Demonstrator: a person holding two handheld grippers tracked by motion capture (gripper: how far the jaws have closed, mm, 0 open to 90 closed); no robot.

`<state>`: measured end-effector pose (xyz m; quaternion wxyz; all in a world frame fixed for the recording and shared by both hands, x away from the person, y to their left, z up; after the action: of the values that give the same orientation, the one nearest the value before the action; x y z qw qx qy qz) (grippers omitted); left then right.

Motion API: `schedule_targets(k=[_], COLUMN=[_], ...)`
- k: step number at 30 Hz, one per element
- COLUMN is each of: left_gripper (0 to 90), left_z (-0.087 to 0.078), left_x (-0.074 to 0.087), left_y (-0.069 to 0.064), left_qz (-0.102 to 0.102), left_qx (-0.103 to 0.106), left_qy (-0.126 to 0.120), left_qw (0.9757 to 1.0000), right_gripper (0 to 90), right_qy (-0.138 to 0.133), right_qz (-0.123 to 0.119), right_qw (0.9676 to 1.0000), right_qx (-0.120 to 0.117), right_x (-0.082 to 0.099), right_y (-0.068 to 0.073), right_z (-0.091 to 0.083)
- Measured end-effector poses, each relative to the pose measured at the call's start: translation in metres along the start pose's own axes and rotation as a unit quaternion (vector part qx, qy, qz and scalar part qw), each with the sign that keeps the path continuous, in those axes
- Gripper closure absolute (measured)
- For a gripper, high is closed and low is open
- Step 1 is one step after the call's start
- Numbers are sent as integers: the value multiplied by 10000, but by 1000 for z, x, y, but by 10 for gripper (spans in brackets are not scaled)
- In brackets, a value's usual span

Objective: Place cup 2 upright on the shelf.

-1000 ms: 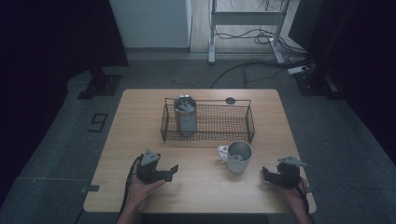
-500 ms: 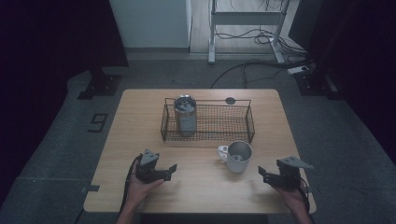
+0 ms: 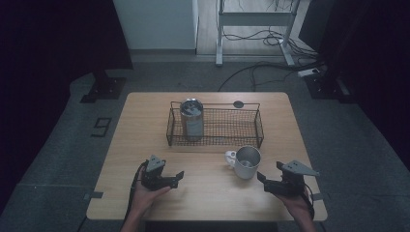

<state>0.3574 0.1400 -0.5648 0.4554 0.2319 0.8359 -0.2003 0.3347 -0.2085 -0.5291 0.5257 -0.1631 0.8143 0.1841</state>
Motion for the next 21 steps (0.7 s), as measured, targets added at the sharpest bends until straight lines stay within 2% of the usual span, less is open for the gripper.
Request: schedule_targets(k=[4, 11, 17, 21], left_gripper=[105, 105, 105, 114], left_z=[-1, -1, 0, 1], left_x=[0, 1, 2, 1], left_y=[1, 2, 0, 0], left_qz=[-57, -64, -99, -115], left_qx=[-3, 12, 82, 88], left_qy=[-4, 0, 30, 31], left_qw=[10000, 10000, 9999, 9999], right_gripper=[73, 4, 0, 0], right_qy=[-10, 42, 117, 134], right_qz=[-98, -161, -276, -243], right_qw=[9999, 9999, 9995, 9996], right_qx=[-76, -39, 13, 14], right_x=[-4, -7, -11, -11], right_y=[10, 15, 19, 20], right_z=[2, 10, 18, 27])
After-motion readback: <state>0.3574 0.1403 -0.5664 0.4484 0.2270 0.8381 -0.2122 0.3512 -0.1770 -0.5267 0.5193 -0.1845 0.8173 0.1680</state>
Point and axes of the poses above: each handheld gripper's, and its own axes: z roughly forward along the jaws, x roughly out of its underside, y roughly to its left, the point moved 9 cm from there along z, roughly forward along the jaws, and after that the axes turned 6 degrees about -y, right-handed, at the moved point
